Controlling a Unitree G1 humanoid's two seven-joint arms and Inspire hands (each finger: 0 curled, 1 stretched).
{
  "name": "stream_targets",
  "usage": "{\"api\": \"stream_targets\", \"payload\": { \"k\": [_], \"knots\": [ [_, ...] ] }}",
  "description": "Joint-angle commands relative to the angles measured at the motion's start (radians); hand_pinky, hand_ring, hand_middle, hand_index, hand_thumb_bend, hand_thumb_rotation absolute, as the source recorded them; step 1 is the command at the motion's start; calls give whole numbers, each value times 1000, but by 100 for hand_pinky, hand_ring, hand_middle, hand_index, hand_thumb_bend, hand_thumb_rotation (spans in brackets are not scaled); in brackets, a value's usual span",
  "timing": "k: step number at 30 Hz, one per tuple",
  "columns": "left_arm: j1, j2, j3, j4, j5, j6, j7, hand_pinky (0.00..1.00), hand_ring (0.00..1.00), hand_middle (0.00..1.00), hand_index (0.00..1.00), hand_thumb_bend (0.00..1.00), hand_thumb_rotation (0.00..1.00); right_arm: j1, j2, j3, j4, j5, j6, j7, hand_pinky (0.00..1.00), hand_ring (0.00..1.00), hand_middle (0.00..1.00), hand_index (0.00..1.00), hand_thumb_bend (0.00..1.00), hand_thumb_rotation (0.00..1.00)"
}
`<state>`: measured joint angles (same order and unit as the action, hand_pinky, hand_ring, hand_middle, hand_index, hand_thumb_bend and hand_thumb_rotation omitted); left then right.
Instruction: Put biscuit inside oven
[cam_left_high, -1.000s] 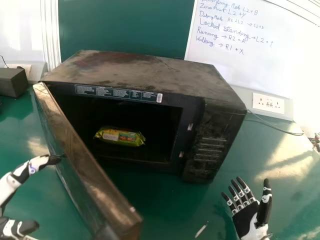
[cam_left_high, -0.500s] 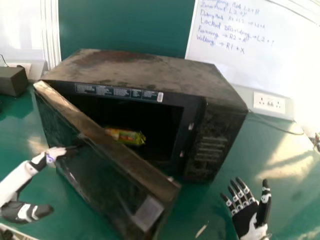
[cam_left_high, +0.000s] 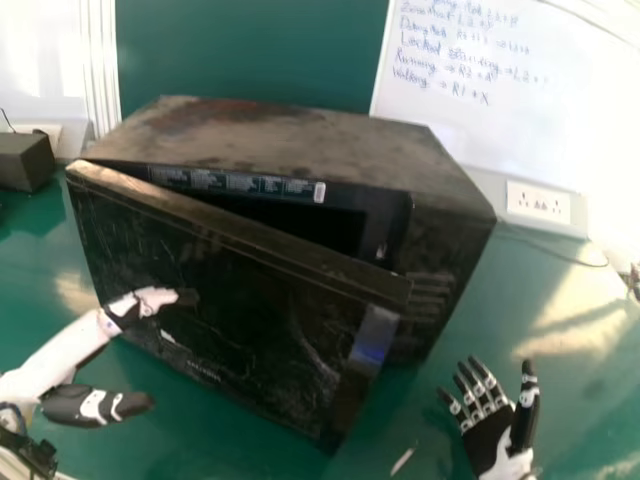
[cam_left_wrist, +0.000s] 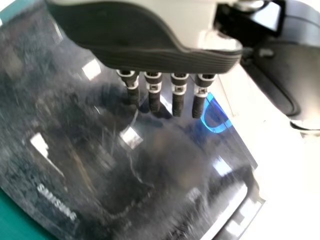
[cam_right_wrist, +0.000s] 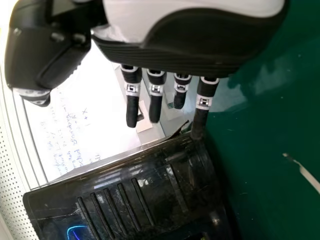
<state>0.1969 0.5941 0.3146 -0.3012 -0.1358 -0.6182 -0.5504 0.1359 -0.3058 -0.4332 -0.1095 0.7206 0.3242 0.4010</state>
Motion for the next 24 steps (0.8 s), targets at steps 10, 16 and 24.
{"api": "stream_targets", "payload": {
  "k": [10, 16, 24],
  "knots": [
    [-127, -5, -104, 104, 32, 4, -10, 100, 100, 98, 95, 71, 85, 14, 13, 4, -20, -2, 8, 3, 78, 88, 90, 84, 86, 97],
    [-211, -34, -158, 199, 63, -43, 1, 100, 100, 98, 94, 70, 85, 24, 15, 3, -16, -2, 7, 10, 79, 89, 92, 84, 82, 97],
    [-326, -51, -196, 341, 92, -81, 18, 100, 100, 97, 94, 71, 83, 25, 22, 7, -11, -6, 4, 12, 80, 90, 93, 86, 80, 95]
  ]
}}
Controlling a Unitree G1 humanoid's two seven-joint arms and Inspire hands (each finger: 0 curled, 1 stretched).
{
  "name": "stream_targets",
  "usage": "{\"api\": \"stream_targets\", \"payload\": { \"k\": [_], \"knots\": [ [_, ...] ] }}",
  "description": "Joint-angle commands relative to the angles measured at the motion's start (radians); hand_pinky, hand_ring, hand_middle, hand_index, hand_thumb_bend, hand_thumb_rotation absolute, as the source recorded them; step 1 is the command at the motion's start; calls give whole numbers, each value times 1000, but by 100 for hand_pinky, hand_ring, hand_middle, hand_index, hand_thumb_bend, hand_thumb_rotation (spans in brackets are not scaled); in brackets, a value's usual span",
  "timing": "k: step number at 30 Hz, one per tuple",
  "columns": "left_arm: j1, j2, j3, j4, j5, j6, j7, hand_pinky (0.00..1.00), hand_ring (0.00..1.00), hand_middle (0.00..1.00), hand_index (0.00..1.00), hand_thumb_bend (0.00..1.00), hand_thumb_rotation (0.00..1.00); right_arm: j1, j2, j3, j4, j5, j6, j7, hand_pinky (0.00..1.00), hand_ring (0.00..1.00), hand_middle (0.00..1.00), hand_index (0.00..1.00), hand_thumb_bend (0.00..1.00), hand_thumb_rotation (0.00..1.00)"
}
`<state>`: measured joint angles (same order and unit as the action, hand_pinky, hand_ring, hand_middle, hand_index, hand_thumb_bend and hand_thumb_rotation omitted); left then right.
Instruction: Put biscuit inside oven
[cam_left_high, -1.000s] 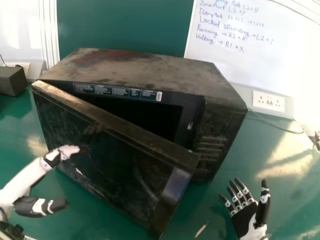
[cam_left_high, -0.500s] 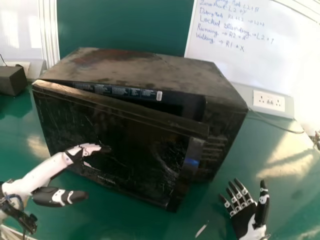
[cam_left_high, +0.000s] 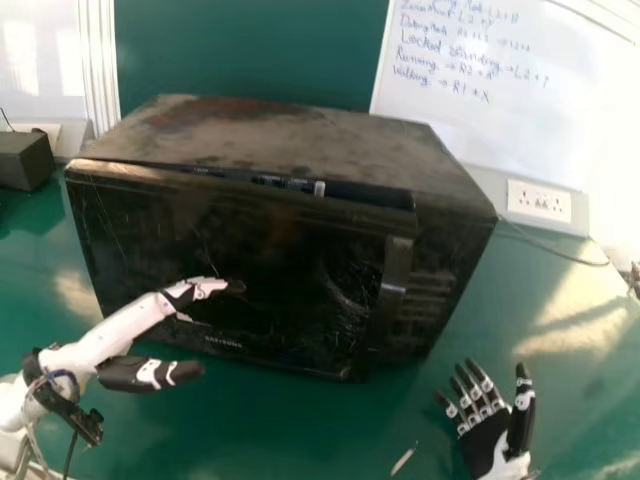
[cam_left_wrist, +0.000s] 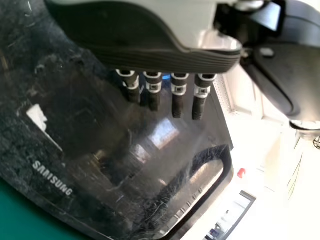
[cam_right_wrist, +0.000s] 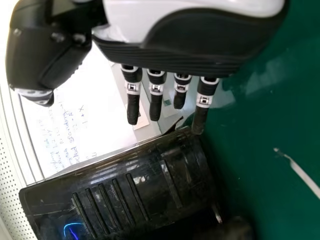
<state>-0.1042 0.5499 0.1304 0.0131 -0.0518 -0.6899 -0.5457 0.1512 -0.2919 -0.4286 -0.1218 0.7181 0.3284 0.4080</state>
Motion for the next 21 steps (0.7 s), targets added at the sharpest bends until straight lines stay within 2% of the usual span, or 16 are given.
{"api": "stream_targets", "payload": {
  "k": [1, 7, 14, 18, 21],
  "knots": [
    [-41, -8, -16, 46, 11, -10, 15, 100, 100, 98, 94, 71, 83, 9, 8, 3, 2, -3, 3, 7, 80, 89, 93, 86, 80, 94],
    [-140, -14, -51, 163, 30, -29, 14, 100, 100, 98, 95, 71, 83, 7, 10, 5, 6, -3, 7, 12, 81, 89, 93, 87, 74, 93],
    [-228, -18, -99, 294, 54, -27, 13, 100, 100, 99, 97, 72, 83, 4, 10, 7, 11, -10, 9, 15, 82, 90, 95, 89, 78, 97],
    [-253, -18, -107, 342, 61, -47, 20, 100, 100, 98, 96, 71, 83, 7, 16, 6, 2, -5, 17, 4, 83, 91, 95, 89, 76, 97],
    [-232, -13, -101, 326, 51, -60, 24, 100, 100, 98, 97, 72, 83, 7, 15, 6, 6, -9, 12, 12, 84, 91, 94, 89, 76, 97]
  ]
}}
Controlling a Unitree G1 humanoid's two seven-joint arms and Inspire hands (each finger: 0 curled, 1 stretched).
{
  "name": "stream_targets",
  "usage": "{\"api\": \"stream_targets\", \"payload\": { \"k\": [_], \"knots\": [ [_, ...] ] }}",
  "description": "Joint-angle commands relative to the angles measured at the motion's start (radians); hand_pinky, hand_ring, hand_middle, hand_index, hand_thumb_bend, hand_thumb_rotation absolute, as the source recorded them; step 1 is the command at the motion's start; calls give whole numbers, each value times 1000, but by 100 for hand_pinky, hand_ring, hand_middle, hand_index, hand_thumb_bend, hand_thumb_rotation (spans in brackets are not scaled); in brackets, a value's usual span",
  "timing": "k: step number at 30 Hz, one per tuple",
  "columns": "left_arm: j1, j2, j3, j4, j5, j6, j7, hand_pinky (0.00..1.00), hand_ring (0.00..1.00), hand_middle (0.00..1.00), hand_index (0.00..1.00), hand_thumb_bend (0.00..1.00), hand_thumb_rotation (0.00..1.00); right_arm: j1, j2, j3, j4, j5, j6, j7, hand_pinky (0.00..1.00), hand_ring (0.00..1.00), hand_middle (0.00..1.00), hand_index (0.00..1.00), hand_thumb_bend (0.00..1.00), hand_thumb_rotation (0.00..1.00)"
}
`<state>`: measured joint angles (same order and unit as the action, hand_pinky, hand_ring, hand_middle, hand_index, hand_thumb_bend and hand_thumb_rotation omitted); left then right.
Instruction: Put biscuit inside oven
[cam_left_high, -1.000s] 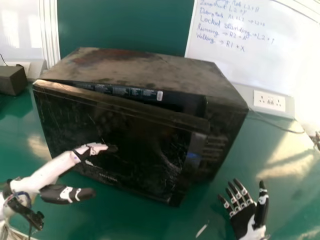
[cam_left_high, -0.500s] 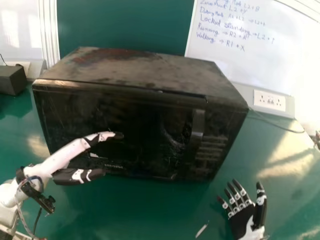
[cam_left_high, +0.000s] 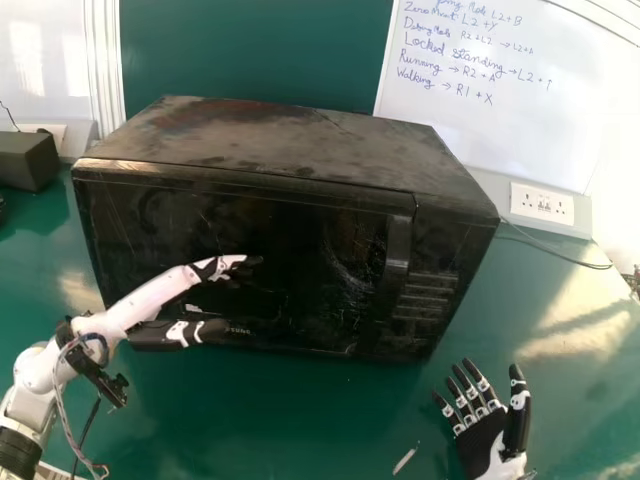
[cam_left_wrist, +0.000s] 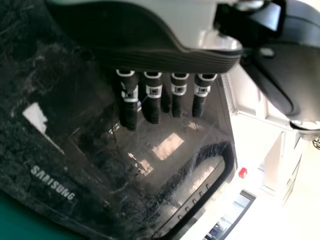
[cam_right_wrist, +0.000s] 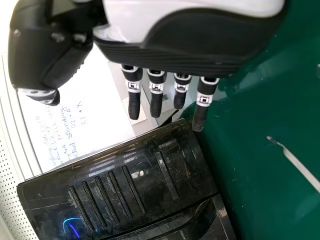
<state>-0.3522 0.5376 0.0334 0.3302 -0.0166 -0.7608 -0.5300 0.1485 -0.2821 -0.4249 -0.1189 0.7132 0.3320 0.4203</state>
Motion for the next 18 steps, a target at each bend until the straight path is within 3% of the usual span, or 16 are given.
{"api": "stream_targets", "payload": {
  "k": [1, 8, 13, 16, 18],
  "knots": [
    [38, 2, 0, -18, 4, 12, 7, 100, 100, 98, 97, 72, 82, 11, 5, 2, 4, -5, 6, 2, 83, 91, 94, 89, 76, 97],
    [277, 35, 67, -332, -74, 55, 13, 100, 100, 99, 97, 72, 83, 13, 7, 2, -10, -6, 12, -6, 79, 89, 93, 86, 79, 98],
    [533, 40, 185, -591, -109, 127, 35, 100, 100, 99, 97, 72, 83, 9, 13, 5, -9, -9, 11, -9, 77, 88, 91, 84, 77, 100],
    [679, 10, 259, -683, -139, 110, 48, 100, 100, 99, 97, 71, 83, 2, 16, 5, -3, -13, 2, -2, 73, 86, 89, 83, 73, 100],
    [789, -9, 300, -751, -187, 123, 48, 100, 100, 99, 97, 70, 83, -5, 16, 5, 4, -16, -3, 1, 73, 87, 90, 84, 77, 100]
  ]
}}
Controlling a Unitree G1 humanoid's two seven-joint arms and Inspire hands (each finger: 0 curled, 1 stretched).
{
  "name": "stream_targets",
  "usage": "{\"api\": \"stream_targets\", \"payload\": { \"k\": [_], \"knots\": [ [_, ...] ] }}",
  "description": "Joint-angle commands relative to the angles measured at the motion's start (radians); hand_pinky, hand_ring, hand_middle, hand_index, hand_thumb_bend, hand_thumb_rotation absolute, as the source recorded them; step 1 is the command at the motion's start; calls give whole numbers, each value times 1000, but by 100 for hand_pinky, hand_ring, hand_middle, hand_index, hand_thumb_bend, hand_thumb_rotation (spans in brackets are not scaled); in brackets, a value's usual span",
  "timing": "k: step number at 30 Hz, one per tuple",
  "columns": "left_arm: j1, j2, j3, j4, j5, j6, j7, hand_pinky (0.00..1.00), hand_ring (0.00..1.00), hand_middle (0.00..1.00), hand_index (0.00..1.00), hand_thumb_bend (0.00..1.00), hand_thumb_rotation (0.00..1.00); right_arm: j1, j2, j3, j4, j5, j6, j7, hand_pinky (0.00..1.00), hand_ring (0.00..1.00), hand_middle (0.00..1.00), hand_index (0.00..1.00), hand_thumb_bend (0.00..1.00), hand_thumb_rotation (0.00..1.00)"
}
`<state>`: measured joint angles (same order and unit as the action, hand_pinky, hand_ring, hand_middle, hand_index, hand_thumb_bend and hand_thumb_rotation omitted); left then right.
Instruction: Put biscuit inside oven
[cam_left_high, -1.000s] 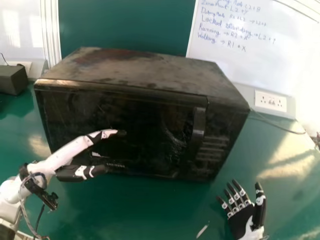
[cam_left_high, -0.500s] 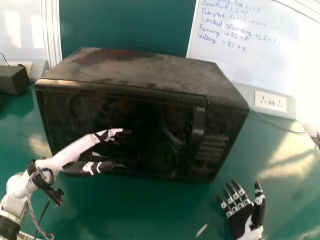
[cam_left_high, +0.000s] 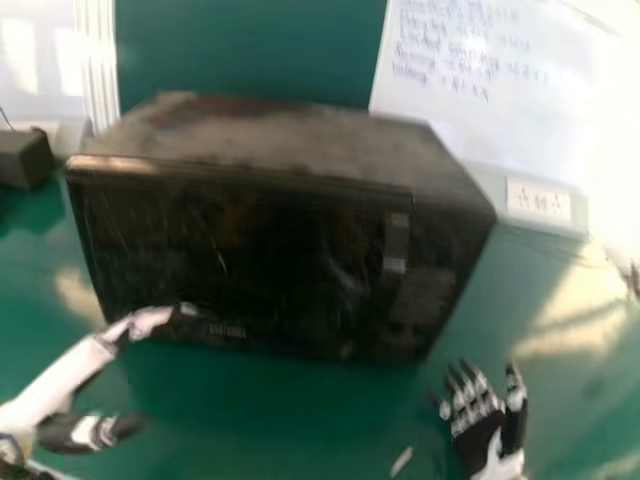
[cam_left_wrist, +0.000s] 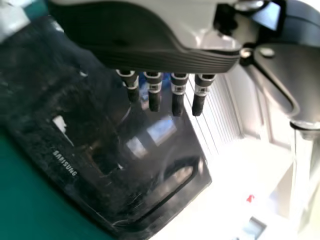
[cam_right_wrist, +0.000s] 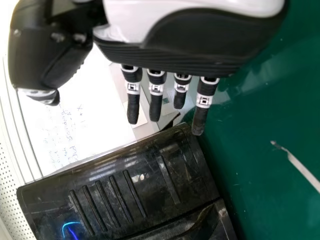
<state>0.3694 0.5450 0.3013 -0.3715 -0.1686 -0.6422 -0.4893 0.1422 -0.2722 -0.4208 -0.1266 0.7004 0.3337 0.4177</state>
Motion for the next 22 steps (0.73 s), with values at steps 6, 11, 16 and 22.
{"api": "stream_targets", "payload": {
  "k": [6, 11, 16, 22],
  "knots": [
    [347, -115, 126, -183, -160, -32, 7, 100, 100, 100, 98, 70, 82, -10, 10, -3, 13, 2, 2, -3, 78, 89, 92, 87, 72, 100],
    [513, -228, 140, -239, -229, -80, 14, 100, 100, 100, 98, 72, 82, -15, 7, -1, 24, -11, -13, 6, 84, 92, 94, 87, 80, 100],
    [763, -374, 134, -321, -305, -37, 48, 100, 100, 100, 99, 72, 83, -22, 6, -1, 29, -16, -23, 11, 96, 96, 97, 94, 84, 100],
    [798, -519, 97, -161, -417, -189, -9, 100, 100, 100, 99, 74, 82, -37, 2, -1, 31, -25, -22, 1, 100, 100, 100, 98, 85, 99]
  ]
}}
